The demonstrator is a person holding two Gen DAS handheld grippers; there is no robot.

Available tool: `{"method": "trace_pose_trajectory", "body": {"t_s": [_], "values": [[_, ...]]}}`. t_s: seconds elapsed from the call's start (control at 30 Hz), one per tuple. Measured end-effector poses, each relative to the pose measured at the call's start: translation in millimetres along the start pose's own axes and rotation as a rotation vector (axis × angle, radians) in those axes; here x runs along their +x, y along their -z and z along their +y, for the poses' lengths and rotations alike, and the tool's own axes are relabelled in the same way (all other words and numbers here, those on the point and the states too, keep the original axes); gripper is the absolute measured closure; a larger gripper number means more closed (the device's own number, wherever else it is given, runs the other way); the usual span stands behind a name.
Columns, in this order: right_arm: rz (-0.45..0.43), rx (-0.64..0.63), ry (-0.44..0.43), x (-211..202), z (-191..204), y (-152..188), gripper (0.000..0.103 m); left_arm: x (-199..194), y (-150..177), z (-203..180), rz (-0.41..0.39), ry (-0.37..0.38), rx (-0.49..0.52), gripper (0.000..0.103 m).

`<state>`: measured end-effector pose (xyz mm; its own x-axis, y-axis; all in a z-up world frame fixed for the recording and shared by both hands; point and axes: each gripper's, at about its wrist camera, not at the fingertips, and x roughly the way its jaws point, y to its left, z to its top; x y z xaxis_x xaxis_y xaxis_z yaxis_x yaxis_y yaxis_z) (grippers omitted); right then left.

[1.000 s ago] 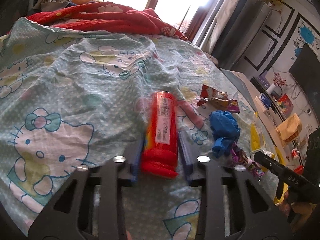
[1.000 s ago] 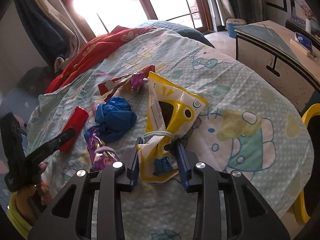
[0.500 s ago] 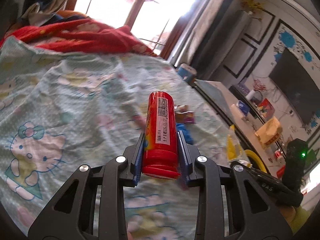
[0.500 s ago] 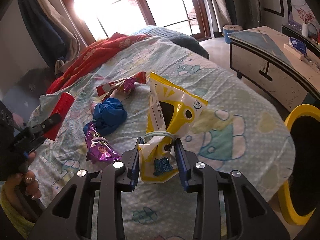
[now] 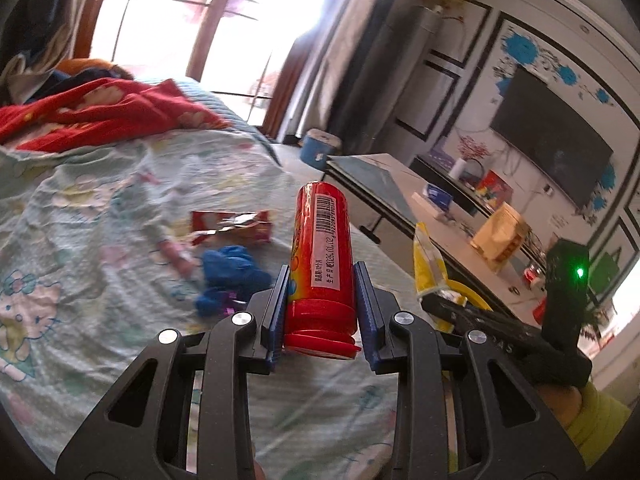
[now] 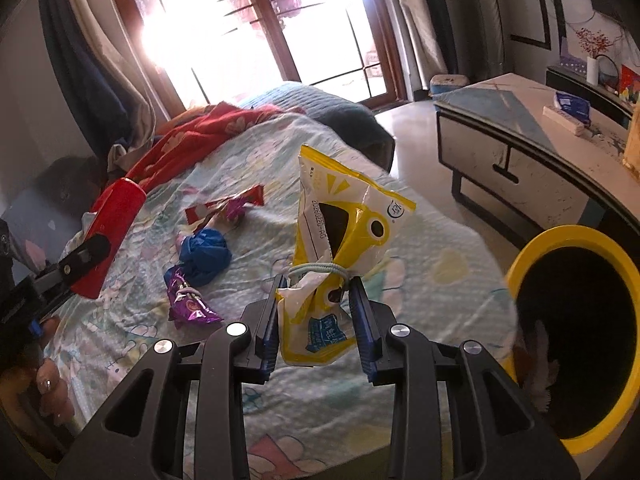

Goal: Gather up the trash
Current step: 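Carry the red cylinder and yellow-white bag over the yellow bin with both tools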

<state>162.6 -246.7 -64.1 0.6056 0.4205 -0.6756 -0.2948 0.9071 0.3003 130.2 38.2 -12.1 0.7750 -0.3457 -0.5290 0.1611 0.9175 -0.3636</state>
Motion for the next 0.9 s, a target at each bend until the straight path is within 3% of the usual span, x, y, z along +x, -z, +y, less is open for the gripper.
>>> {"method": "trace_pose_trajectory", "body": {"t_s": [0.9], "values": [[-0.102, 0.142, 0.158, -68, -117, 12, 0.073, 36, 27, -104, 0.075, 0.136, 0.2, 0.079]]}}
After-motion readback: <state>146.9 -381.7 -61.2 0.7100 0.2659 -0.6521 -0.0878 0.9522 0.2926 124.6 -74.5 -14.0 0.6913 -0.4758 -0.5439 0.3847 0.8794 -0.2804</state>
